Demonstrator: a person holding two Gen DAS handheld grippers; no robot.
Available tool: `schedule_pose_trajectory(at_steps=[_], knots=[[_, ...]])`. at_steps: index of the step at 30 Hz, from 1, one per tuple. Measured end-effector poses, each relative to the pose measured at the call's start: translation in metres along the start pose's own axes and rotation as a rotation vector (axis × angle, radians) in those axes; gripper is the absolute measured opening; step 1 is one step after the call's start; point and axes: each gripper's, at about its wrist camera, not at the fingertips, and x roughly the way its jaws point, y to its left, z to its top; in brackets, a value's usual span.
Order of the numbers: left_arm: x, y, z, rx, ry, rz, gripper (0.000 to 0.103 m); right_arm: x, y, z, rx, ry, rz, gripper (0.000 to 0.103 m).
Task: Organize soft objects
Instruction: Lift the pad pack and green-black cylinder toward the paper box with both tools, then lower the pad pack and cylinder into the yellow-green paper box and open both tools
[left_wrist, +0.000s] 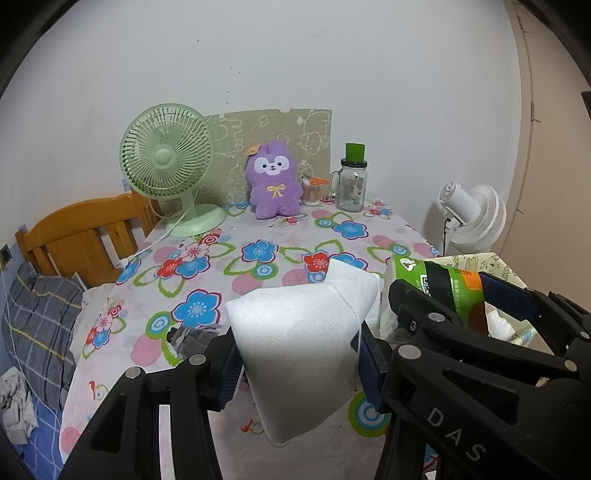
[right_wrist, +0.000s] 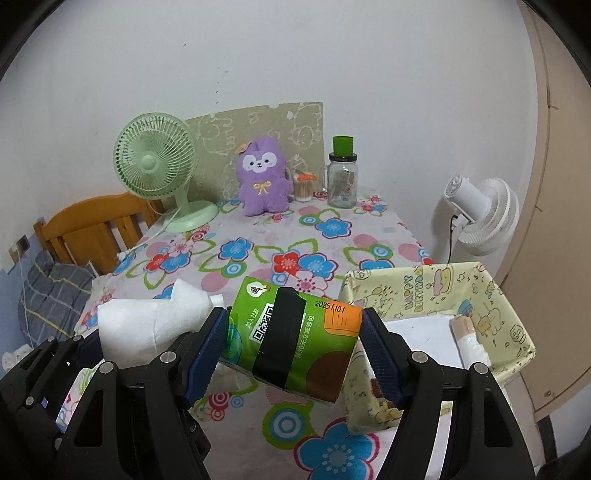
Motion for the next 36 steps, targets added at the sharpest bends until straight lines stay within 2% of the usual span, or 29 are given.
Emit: schedule_pose_trajectory(at_steps=[36], knots=[[0.021,-0.087,0.035,0.095,-0.032,-0.090,0.056,-0.001,-0.089,0.023,0.067,-0.036,-0.080,0.074]])
